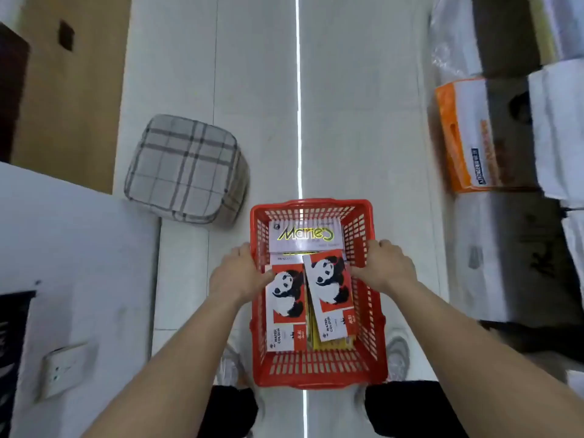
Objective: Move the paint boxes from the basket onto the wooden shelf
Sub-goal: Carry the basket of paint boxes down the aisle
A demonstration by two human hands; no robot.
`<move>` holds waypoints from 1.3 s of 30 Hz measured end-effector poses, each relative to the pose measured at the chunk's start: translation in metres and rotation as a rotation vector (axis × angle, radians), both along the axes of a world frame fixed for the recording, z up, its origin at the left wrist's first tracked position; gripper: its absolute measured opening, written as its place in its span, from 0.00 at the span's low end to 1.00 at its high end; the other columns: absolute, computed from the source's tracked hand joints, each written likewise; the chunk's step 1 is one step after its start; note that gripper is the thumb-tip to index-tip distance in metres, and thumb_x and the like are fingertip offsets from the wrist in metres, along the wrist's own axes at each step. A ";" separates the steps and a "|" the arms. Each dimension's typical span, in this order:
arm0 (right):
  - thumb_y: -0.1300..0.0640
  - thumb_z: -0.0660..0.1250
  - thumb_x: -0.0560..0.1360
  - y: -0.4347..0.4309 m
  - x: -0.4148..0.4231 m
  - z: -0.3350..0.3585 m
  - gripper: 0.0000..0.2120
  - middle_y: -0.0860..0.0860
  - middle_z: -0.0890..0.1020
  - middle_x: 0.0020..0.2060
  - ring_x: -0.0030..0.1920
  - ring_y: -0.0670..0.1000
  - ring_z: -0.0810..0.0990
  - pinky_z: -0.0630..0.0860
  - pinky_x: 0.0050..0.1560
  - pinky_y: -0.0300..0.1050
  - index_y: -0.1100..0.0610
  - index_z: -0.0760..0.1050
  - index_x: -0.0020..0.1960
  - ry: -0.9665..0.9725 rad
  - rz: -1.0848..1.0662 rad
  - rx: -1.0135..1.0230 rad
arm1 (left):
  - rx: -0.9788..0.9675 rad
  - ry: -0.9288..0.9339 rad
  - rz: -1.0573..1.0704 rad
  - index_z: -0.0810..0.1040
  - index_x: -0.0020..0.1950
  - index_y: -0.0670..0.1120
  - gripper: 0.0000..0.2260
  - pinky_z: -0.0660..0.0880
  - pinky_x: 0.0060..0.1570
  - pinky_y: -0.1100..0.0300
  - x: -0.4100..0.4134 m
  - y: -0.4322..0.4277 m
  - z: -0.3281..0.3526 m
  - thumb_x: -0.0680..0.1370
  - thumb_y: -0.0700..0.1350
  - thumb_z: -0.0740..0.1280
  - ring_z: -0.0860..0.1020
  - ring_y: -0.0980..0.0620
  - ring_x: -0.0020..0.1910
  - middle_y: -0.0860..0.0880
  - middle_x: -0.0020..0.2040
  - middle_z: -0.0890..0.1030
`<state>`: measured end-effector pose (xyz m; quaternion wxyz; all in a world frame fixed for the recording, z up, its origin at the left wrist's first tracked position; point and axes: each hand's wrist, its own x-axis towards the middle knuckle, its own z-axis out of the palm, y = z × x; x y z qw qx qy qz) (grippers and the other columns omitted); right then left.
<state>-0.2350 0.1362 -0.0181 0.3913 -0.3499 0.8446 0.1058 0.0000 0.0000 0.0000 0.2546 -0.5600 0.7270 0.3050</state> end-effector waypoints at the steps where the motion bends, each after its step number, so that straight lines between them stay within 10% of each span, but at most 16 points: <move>1: 0.34 0.65 0.76 0.007 0.002 -0.019 0.35 0.57 0.75 0.66 0.66 0.60 0.75 0.75 0.61 0.58 0.57 0.67 0.73 0.008 -0.035 0.016 | 0.010 0.015 0.045 0.62 0.76 0.48 0.39 0.75 0.61 0.46 0.004 0.004 -0.021 0.72 0.65 0.69 0.75 0.44 0.67 0.46 0.71 0.74; 6: 0.44 0.68 0.78 0.044 0.016 -0.089 0.37 0.59 0.75 0.68 0.63 0.63 0.78 0.77 0.57 0.59 0.58 0.57 0.78 -0.001 -0.310 -0.181 | 0.101 0.070 0.263 0.60 0.73 0.48 0.32 0.79 0.52 0.48 0.027 0.031 -0.113 0.76 0.57 0.69 0.82 0.43 0.53 0.48 0.60 0.80; 11: 0.57 0.64 0.82 0.069 0.024 -0.132 0.28 0.57 0.85 0.51 0.38 0.56 0.81 0.71 0.34 0.44 0.59 0.55 0.77 -0.004 -0.590 -0.297 | 0.062 0.202 0.380 0.62 0.68 0.46 0.14 0.72 0.39 0.55 0.037 0.051 -0.150 0.84 0.46 0.58 0.76 0.51 0.36 0.45 0.48 0.81; 18: 0.58 0.62 0.84 0.077 0.023 -0.123 0.12 0.60 0.85 0.54 0.52 0.63 0.84 0.79 0.53 0.52 0.62 0.76 0.64 -0.110 -0.660 -0.281 | 0.004 0.265 0.397 0.67 0.64 0.44 0.10 0.73 0.38 0.59 0.036 0.056 -0.128 0.84 0.43 0.60 0.78 0.54 0.38 0.48 0.49 0.81; 29: 0.56 0.61 0.85 0.069 -0.022 0.142 0.15 0.57 0.85 0.59 0.56 0.60 0.84 0.76 0.53 0.48 0.62 0.74 0.69 -0.164 -0.628 -0.364 | -0.062 0.290 0.345 0.71 0.63 0.42 0.10 0.66 0.36 0.57 -0.007 0.021 0.145 0.83 0.42 0.62 0.72 0.53 0.38 0.49 0.46 0.77; 34: 0.54 0.61 0.85 0.052 -0.073 0.300 0.16 0.55 0.85 0.59 0.56 0.58 0.85 0.76 0.53 0.47 0.60 0.74 0.70 -0.181 -0.568 -0.434 | -0.121 0.321 0.357 0.72 0.64 0.42 0.12 0.72 0.45 0.54 -0.047 0.005 0.302 0.82 0.43 0.64 0.81 0.41 0.51 0.42 0.55 0.83; 39: 0.54 0.63 0.84 0.014 -0.128 0.417 0.15 0.58 0.86 0.58 0.57 0.62 0.84 0.77 0.53 0.48 0.61 0.77 0.66 -0.115 -0.519 -0.554 | -0.184 0.476 0.422 0.78 0.63 0.49 0.12 0.78 0.47 0.54 -0.091 -0.026 0.429 0.80 0.42 0.65 0.83 0.49 0.47 0.50 0.51 0.85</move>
